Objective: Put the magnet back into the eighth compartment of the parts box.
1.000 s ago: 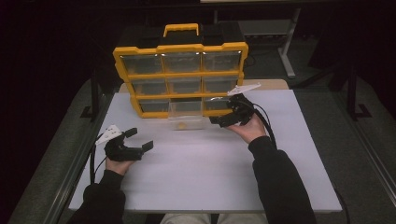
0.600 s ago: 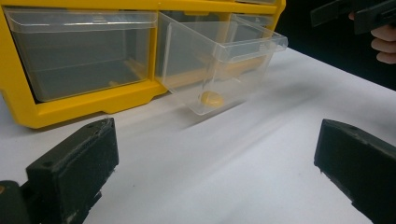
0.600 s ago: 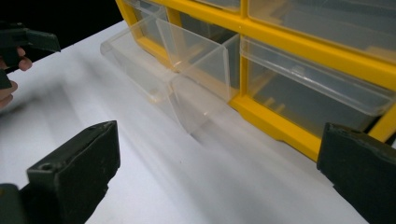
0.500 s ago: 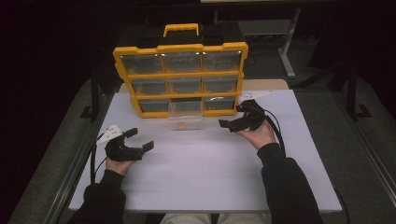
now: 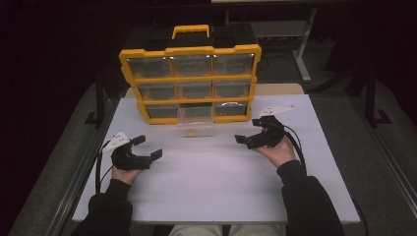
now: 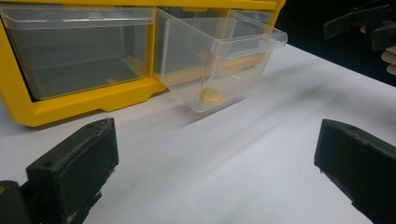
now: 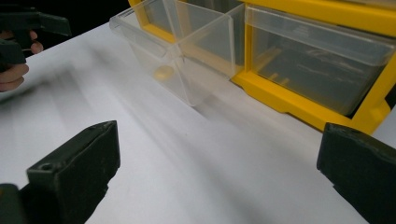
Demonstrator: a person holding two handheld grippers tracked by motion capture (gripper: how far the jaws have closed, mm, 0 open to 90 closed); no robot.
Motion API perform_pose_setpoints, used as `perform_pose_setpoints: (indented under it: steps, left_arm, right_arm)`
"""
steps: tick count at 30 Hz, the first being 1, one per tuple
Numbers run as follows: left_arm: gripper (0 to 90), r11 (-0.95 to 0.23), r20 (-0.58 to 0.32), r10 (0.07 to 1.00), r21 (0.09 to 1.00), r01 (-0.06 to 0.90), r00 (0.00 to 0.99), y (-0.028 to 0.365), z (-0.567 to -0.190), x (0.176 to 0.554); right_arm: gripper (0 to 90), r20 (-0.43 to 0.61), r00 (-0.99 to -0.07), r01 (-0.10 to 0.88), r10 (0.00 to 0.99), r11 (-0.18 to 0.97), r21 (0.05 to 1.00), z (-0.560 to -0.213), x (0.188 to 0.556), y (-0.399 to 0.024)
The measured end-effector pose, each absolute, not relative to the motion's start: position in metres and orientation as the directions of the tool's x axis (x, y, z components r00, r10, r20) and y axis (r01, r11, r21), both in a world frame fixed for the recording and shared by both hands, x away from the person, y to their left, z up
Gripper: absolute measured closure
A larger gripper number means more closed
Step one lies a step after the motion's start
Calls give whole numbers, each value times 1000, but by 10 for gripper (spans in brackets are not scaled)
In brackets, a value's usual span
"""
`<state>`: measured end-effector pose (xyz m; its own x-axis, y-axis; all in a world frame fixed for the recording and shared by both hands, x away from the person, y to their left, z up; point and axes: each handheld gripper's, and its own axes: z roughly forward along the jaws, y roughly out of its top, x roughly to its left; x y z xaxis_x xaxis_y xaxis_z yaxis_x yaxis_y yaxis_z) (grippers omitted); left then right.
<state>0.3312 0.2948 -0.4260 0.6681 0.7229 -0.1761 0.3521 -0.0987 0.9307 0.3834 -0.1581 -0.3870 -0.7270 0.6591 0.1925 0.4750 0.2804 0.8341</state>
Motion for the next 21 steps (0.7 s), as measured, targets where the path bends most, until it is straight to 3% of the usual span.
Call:
perform_pose_setpoints:
  steps: [21]
  left_arm:
    - [0,-104,-176,723,929,356,668,294,-426,331]
  right_arm:
    - [0,202,-694,477,691,231,848,-397,365,-190]
